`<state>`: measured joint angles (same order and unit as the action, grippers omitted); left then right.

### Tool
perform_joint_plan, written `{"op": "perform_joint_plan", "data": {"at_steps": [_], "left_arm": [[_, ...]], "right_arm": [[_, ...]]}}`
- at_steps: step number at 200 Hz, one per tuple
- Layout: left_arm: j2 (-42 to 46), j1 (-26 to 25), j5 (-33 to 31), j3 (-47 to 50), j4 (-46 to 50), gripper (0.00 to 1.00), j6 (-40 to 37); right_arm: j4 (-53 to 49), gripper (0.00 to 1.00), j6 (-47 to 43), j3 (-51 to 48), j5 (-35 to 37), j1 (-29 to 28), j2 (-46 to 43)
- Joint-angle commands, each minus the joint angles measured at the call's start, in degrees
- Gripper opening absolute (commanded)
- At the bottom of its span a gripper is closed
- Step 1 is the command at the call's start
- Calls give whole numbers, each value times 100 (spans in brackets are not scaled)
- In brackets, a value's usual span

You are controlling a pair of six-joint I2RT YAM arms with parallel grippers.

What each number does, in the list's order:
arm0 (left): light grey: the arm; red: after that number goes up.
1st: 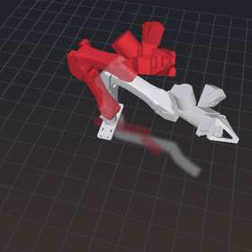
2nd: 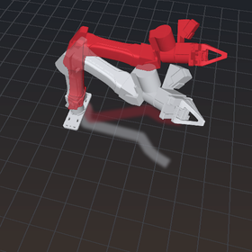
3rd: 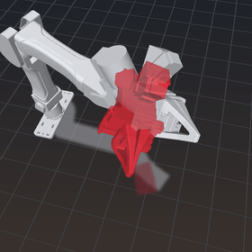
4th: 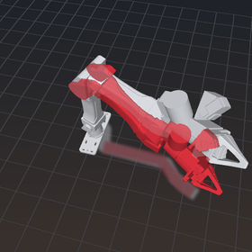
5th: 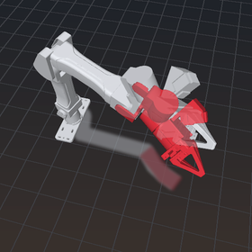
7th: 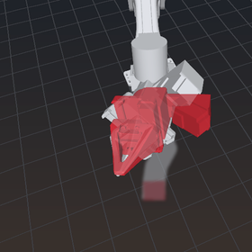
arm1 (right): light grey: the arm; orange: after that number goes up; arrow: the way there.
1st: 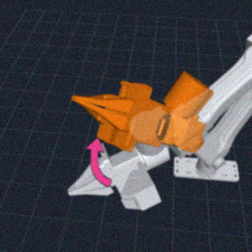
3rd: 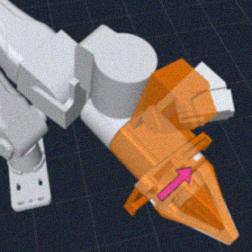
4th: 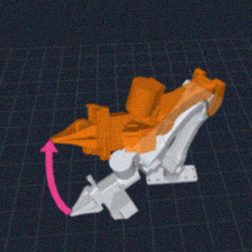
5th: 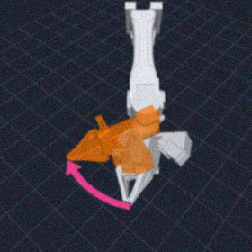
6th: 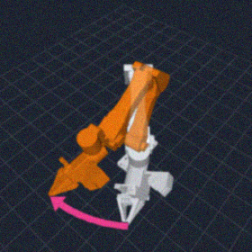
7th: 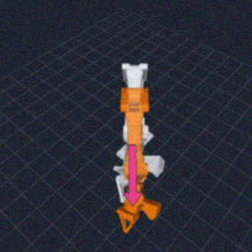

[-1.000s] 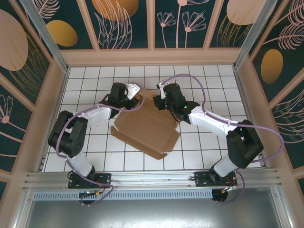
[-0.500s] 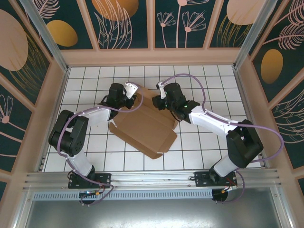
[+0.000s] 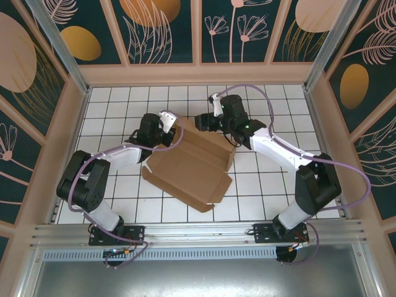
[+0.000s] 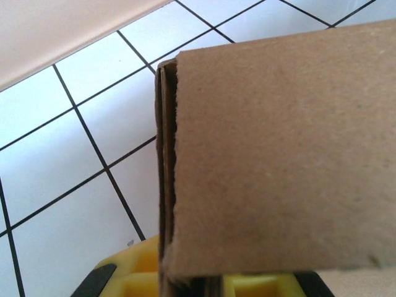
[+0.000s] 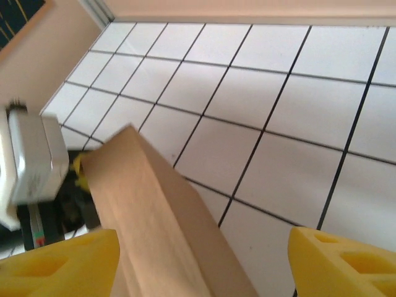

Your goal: Fold the paper box

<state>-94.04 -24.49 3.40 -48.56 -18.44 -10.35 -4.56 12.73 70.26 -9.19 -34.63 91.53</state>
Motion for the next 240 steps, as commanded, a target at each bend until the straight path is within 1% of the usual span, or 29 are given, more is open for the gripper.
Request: {"op": "perform_joint_plan", "data": {"at_steps": [1,25,53,64,78,90,101,107,115,127,160,176,192,217,233,240], "left_arm": [[132,-110,-555,31,81,3,254],[130,-152,-857,18,157,3,859],[149,-235,-882,211,76,4,1388],[153,-298,-895,305,3,4,1409],[110,-374,-1114,347,21,6,1352],[66,-380,-1134,314,67,7,1378],[-9,-398,-1148,246,126,8,1410],[-77,-399,-1148,185,193,11,1457],[-180,-407,-1147,94,293,17,1526],[-342,-407,-1233,-18,429,21,1701],[-554,-403,-1439,51,277,24,2005],[-586,-407,-1623,65,230,21,2044],[-590,-407,-1921,45,234,9,2108],[-565,-418,-2282,-70,370,0,2192],[-529,-433,-2333,-66,364,0,2236],[-512,-442,-2243,-37,322,3,2254]], "right_arm": [[-343,72,253,537,108,-13,481],[-518,71,217,835,146,-111,942],[-369,73,69,760,54,-143,1194],[-301,73,30,782,-263,-77,1352],[-248,73,82,881,-917,23,1585],[-375,72,146,1125,-1434,97,1858],[-551,70,146,1375,-1735,97,2077],[-648,69,106,1502,-1835,74,2182],[-761,69,36,1621,-1863,19,2248],[-799,69,-52,1641,-1780,-57,2273],[-854,68,-185,1543,-1690,-133,2215],[-854,67,-225,1477,-1574,-132,2154],[-858,67,-224,1441,-1572,-133,2083],[-819,66,-196,1383,-1520,-142,1943],[-800,67,-179,1331,-1417,-147,1845],[-784,68,-174,1300,-1358,-149,1802]]}}
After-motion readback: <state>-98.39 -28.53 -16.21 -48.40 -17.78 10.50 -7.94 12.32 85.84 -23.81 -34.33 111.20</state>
